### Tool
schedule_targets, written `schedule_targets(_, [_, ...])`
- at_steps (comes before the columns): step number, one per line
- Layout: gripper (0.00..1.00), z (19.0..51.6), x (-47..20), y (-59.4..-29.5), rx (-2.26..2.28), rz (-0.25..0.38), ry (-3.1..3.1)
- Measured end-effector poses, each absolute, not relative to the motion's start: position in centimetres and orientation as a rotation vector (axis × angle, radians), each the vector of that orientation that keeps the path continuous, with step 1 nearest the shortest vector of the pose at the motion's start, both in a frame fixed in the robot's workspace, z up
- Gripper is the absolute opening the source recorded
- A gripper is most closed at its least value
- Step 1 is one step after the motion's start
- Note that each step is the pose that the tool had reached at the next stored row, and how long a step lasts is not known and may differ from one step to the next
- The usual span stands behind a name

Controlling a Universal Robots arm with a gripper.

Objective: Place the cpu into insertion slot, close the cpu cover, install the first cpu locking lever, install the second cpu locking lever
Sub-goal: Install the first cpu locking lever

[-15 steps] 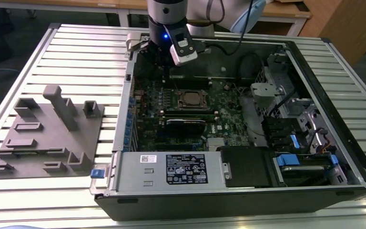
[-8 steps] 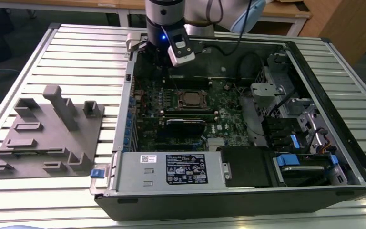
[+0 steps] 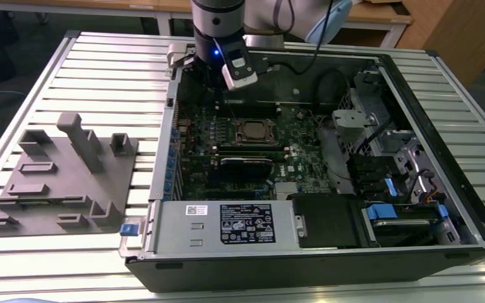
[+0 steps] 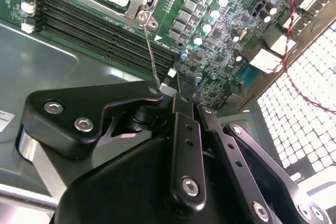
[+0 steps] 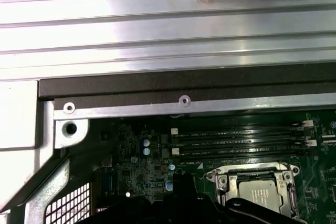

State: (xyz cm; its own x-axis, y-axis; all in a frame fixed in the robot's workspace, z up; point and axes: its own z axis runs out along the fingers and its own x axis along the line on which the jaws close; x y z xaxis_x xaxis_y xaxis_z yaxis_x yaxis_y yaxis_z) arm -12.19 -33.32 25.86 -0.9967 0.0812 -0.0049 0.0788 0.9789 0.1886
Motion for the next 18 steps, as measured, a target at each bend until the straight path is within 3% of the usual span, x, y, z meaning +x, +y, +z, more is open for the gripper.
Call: schedule_targets(18, [0.11, 25.6, -8.3, -33.3, 0.126, 0.297, 3.113])
